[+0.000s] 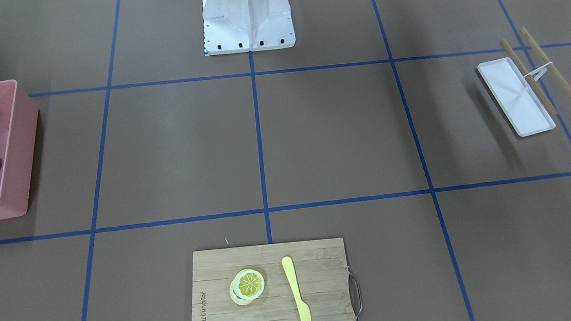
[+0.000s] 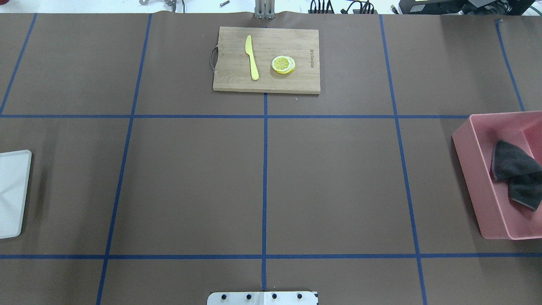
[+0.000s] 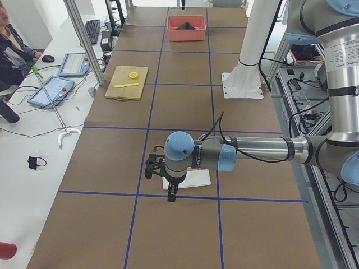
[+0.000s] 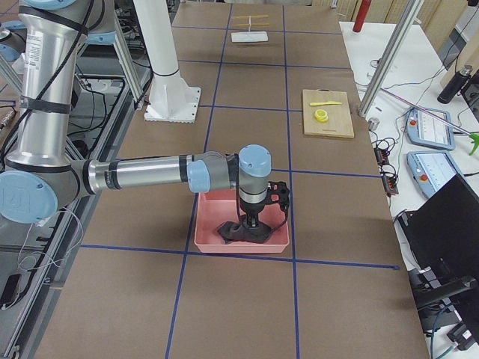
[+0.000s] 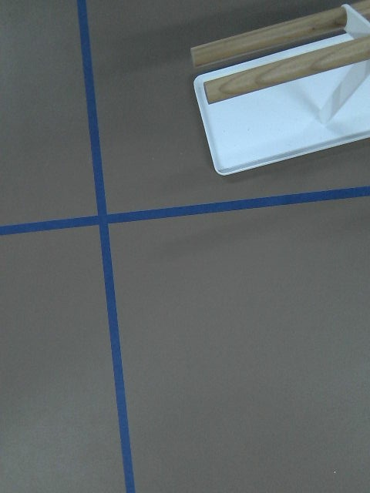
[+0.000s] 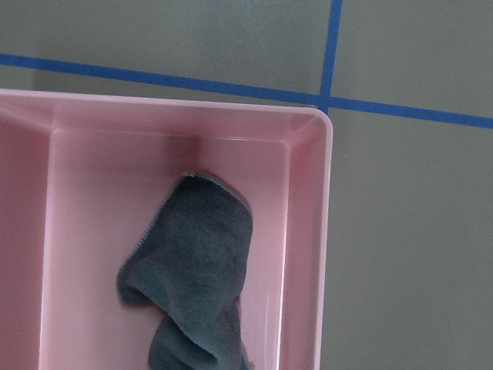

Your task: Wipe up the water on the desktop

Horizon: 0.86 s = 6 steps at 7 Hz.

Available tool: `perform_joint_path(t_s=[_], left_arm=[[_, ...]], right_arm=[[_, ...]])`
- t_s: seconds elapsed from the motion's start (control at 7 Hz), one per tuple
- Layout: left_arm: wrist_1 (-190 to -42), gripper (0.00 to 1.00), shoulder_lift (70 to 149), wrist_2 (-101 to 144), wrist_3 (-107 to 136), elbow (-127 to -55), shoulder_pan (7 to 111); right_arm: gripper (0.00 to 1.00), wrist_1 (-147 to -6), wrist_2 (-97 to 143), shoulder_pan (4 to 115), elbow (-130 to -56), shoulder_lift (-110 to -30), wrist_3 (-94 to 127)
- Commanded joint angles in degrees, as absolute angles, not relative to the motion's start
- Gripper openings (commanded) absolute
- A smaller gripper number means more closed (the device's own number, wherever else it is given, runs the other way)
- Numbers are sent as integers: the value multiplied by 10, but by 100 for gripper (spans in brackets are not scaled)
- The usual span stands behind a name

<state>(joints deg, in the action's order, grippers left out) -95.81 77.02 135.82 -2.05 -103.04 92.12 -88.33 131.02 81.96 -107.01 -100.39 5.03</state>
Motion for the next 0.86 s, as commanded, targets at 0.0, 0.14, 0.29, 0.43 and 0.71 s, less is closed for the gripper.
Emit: perform_joint_path(t_s=[0.0, 0.14, 0.29, 0.43, 0.71], left_arm=[[-957, 98, 773, 1355, -1, -1031, 921], [-955, 98, 777, 1354, -1, -1025, 921], [-955, 98, 775, 1359, 8, -1032, 921], [-954, 98, 779, 1359, 30, -1030, 916], [-954, 98, 780, 1360, 30, -1032, 908]], right_arm=[[100, -884, 1312, 819, -1070, -1005, 51], [100, -884, 1310, 819, -1069, -1005, 51], [100, -884, 1312, 819, -1071, -1005, 51], [100, -883, 1309, 819, -1065, -1004, 50], [100, -883, 1312, 819, -1068, -1005, 50]])
